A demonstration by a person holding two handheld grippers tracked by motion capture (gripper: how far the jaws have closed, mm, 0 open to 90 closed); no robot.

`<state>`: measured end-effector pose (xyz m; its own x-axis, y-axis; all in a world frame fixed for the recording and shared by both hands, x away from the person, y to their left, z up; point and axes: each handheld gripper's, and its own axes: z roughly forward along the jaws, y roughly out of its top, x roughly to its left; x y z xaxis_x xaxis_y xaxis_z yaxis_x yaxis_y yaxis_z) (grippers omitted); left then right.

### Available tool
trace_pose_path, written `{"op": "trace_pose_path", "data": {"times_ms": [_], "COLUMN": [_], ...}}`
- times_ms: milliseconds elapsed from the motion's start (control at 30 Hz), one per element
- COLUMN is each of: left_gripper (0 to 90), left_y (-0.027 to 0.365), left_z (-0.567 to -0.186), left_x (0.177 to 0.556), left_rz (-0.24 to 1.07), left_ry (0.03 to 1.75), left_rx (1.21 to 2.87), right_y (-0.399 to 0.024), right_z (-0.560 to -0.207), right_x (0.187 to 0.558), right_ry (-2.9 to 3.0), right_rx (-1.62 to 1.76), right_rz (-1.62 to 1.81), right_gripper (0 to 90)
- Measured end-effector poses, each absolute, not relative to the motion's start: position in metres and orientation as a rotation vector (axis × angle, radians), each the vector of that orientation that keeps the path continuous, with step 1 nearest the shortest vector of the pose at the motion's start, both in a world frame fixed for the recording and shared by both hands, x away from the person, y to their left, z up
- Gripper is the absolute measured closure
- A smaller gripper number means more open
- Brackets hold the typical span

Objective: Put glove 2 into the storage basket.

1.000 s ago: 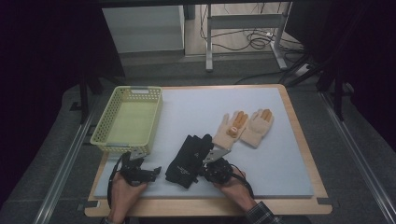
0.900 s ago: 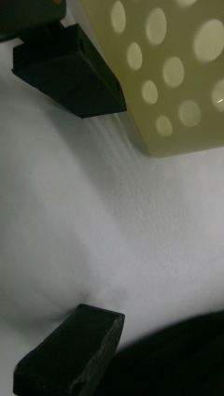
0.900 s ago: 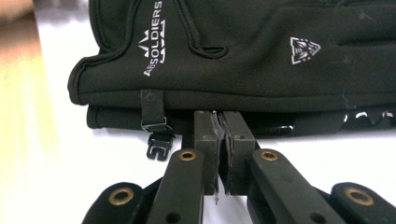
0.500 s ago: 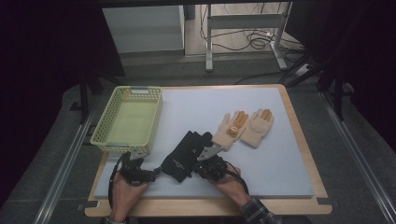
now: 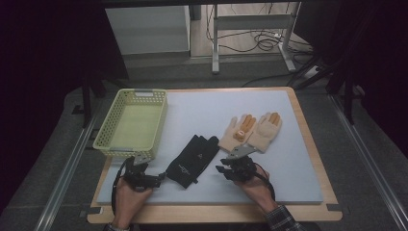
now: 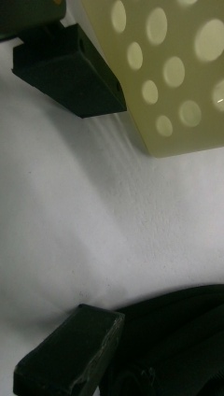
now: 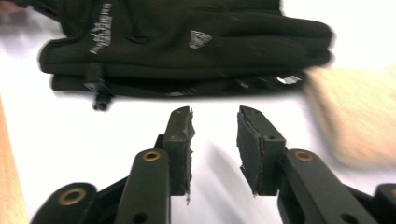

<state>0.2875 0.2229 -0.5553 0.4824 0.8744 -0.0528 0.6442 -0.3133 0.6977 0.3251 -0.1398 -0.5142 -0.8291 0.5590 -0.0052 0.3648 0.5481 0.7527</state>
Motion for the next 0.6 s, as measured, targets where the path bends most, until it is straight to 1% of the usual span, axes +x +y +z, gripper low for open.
{"op": "trace_pose_path", "data": {"times_ms": [33, 133, 167, 333, 600], "left_gripper": [2.8, 2.8, 2.8, 2.8, 2.8], "left_y": [0.223, 0.223, 0.223, 0.223, 0.223], "left_z": [-0.555, -0.555, -0.555, -0.555, -0.555], "left_x": [0.287, 0.287, 0.287, 0.288, 0.287], "left_rz": [0.445, 0.444, 0.444, 0.442, 0.442], "left_ry": [1.249, 1.25, 1.25, 1.251, 1.251], "left_rx": [2.065, 2.064, 2.064, 2.064, 2.063], "right_y": [-0.14, -0.159, -0.159, -0.185, -0.224], "right_z": [-0.514, -0.513, -0.513, -0.511, -0.511], "right_x": [0.325, 0.325, 0.325, 0.325, 0.325], "right_ry": [2.541, 2.508, 2.508, 2.458, 2.376], "right_rx": [0.773, 0.818, 0.818, 0.882, 0.993], "right_rz": [1.151, 1.137, 1.137, 1.126, 1.104], "right_gripper": [62.2, 57.0, 57.0, 51.2, 40.2]}}
